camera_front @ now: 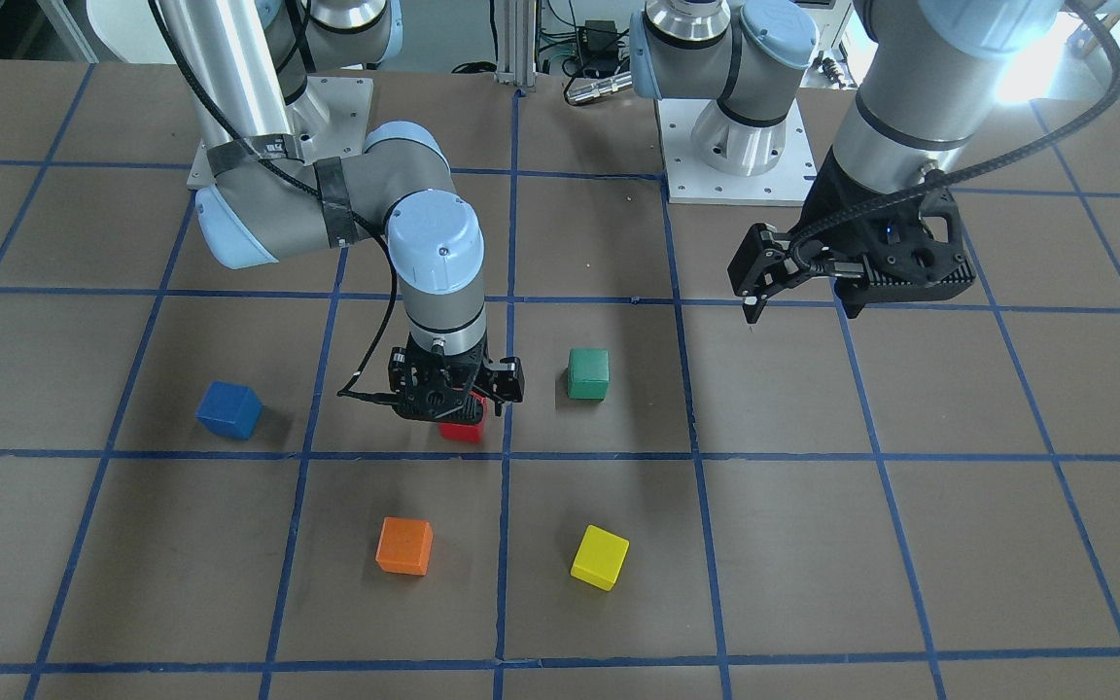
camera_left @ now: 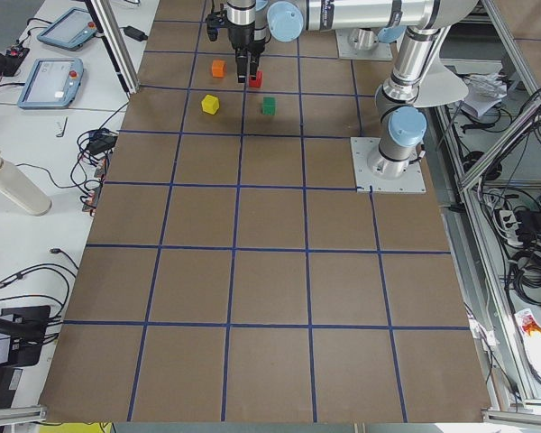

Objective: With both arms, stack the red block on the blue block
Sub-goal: 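Lower the right gripper onto the red cube and grasp it, then carry the red cube with the right gripper over the blue cube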

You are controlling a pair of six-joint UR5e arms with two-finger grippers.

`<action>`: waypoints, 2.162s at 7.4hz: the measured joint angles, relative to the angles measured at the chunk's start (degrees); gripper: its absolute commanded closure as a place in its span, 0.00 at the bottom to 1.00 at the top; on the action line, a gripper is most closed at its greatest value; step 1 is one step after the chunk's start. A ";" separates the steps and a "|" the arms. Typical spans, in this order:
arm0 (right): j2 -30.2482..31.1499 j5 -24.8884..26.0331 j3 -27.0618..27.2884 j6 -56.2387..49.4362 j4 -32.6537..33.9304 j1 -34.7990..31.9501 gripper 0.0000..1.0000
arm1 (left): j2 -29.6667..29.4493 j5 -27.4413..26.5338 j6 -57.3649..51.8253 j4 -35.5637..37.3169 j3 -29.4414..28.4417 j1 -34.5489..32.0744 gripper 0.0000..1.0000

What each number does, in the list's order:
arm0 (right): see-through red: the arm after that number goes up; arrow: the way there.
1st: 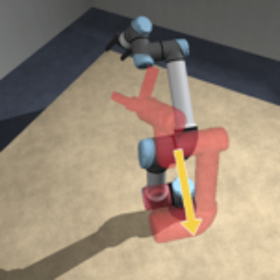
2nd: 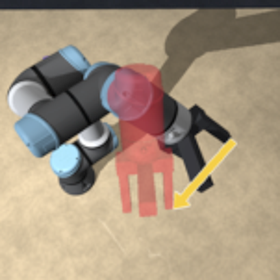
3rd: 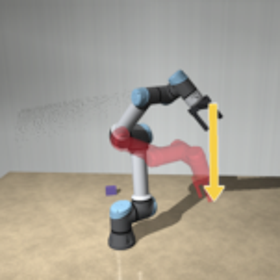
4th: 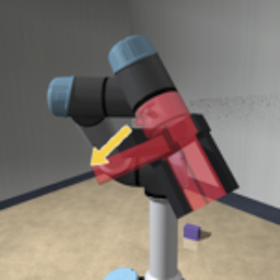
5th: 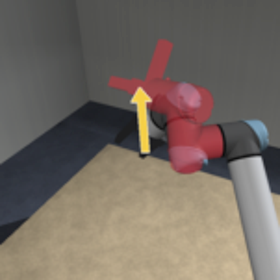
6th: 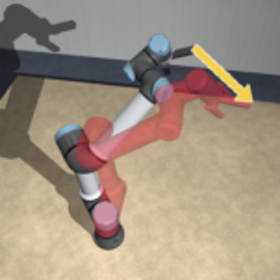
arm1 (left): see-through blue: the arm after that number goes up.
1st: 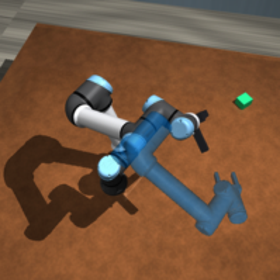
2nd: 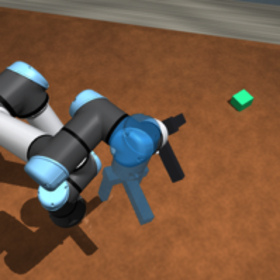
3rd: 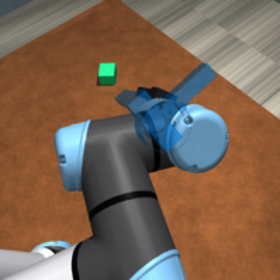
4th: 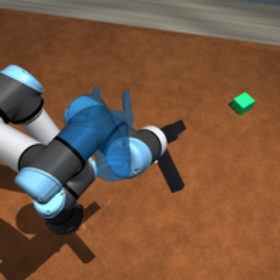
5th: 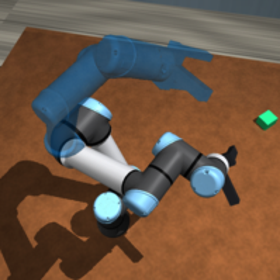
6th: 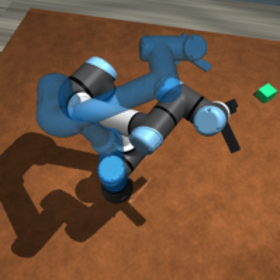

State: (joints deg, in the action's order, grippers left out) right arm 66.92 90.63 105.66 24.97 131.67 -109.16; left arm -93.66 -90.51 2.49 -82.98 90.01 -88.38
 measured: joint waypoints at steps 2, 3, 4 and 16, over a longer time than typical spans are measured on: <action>-0.94 -0.08 0.12 0.09 0.31 0.00 0.46 | 0.18 -0.16 -0.29 -0.16 0.36 -0.13 0.00; -1.74 -0.08 0.14 0.31 0.35 0.00 0.62 | 0.31 -0.29 -0.45 -0.26 0.61 -0.17 0.00; -2.16 0.10 0.07 0.30 0.25 0.00 0.71 | 0.40 -0.36 -0.51 -0.33 0.72 -0.19 0.00; 11.09 2.17 5.91 -27.06 -7.05 27.07 0.77 | 0.55 -0.46 -0.73 -0.41 1.00 -0.30 0.00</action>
State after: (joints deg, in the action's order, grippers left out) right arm 78.02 92.80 111.57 -2.09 124.61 -82.09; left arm -93.11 -90.97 1.76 -83.39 91.01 -88.68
